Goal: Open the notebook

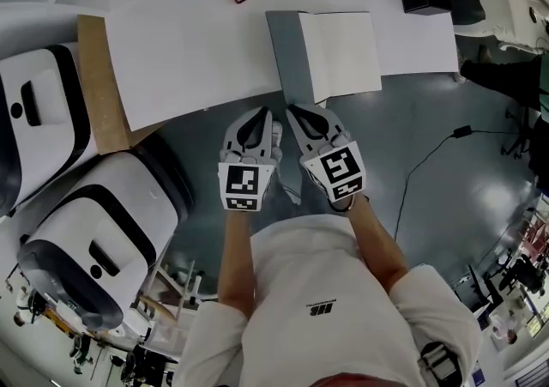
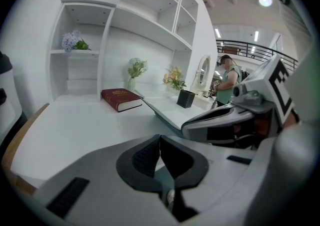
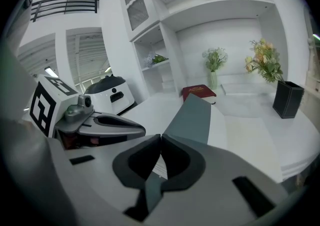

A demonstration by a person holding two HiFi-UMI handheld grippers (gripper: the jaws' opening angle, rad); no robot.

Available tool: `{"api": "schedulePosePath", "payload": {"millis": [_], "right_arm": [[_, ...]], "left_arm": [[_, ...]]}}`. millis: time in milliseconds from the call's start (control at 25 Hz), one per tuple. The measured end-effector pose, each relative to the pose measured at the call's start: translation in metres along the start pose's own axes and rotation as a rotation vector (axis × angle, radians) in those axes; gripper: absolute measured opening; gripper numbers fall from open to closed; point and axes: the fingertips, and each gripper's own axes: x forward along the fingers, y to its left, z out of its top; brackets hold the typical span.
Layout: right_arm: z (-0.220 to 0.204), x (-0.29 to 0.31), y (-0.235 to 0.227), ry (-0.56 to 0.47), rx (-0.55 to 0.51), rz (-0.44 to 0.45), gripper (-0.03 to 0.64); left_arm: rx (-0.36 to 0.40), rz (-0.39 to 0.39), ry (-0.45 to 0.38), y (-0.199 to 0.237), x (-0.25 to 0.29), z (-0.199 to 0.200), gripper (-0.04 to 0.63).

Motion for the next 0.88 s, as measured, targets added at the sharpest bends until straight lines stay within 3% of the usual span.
{"api": "schedulePosePath", "payload": {"millis": [880], "right_arm": [[-0.035, 0.046, 0.011, 0.094, -0.004, 0.040, 0.003]], "left_arm": [[-0.041, 0.043, 0.027, 0.025, -0.001, -0.027, 0.000]]}}
